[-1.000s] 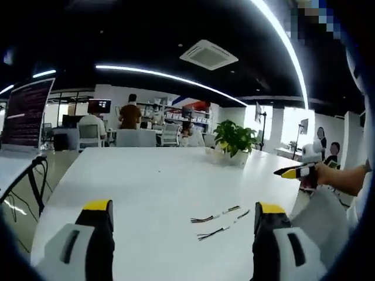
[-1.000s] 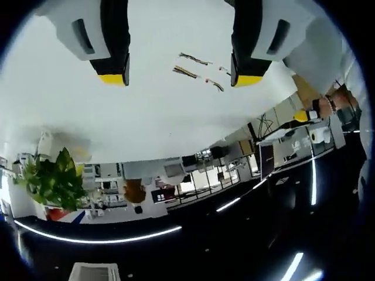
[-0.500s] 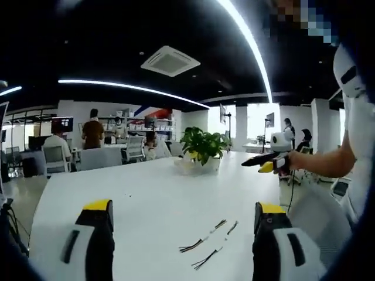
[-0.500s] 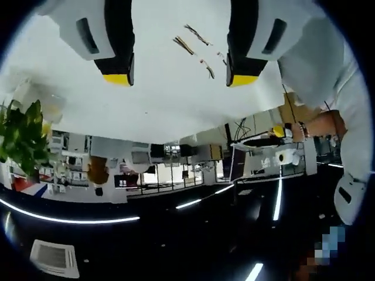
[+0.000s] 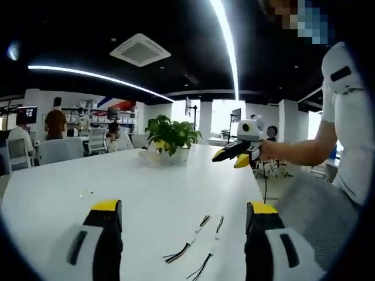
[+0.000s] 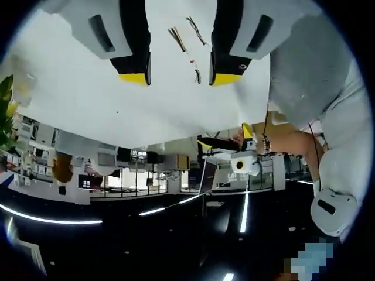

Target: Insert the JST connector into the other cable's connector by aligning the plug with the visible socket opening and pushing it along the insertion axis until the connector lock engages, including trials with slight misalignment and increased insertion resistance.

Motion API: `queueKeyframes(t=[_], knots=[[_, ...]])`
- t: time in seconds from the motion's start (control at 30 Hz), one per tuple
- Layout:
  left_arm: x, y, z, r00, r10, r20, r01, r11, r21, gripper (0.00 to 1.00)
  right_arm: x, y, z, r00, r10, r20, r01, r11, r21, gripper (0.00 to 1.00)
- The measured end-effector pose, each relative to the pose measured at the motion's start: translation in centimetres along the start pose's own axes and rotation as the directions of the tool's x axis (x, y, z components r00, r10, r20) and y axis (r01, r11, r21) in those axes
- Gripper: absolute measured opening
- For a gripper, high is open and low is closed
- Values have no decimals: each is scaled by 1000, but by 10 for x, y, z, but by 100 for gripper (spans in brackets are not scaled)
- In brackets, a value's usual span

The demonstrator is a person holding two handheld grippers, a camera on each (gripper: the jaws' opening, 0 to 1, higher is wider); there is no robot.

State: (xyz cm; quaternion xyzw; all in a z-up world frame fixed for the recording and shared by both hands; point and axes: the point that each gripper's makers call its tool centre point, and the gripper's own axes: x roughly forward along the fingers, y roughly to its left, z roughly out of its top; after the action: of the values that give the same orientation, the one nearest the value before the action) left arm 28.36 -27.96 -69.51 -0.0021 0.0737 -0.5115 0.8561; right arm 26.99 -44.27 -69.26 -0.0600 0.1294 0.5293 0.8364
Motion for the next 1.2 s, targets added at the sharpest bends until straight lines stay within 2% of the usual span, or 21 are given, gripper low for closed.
queueKeyframes(t=[0.2,0.37,0.43,0.47,0.57,0.73,0.8,0.87,0.93,1.13,1.2], knots=[[24,6,-26,998,-56,-35,55,998,-33,85,28,-10,-16,999,39,-27,-38,999,15,34],[41,6,-40,994,-106,-32,104,993,-52,80,49,-12,-26,997,67,-27,-66,997,41,27],[48,2,-54,989,-138,-59,135,989,-58,79,58,-9,-35,995,92,-49,-89,995,50,27],[50,-1,-64,983,-156,-92,153,987,-45,78,62,-7,-41,992,109,-66,-105,993,57,28],[57,-9,-78,975,-186,-121,185,983,-23,72,72,-3,-55,987,128,-100,-123,991,55,30],[69,-10,-100,969,-182,-166,184,983,-3,58,85,3,-78,977,147,-153,-142,989,49,24],[71,-11,-111,962,-189,-198,186,982,-30,52,89,5,-88,971,156,-179,-150,987,48,24],[72,-11,-116,959,-192,-207,189,981,-33,50,89,5,-100,961,151,-232,-150,988,24,24],[73,-12,-122,956,-195,-218,190,981,-41,49,91,5,-105,959,146,-243,-149,989,4,24],[75,-10,-126,959,-187,-213,187,982,-21,33,97,9,-119,953,165,-252,-170,986,6,19],[76,-9,-129,959,-181,-217,184,983,-7,33,98,10,-126,946,170,-274,-180,984,-10,19]])
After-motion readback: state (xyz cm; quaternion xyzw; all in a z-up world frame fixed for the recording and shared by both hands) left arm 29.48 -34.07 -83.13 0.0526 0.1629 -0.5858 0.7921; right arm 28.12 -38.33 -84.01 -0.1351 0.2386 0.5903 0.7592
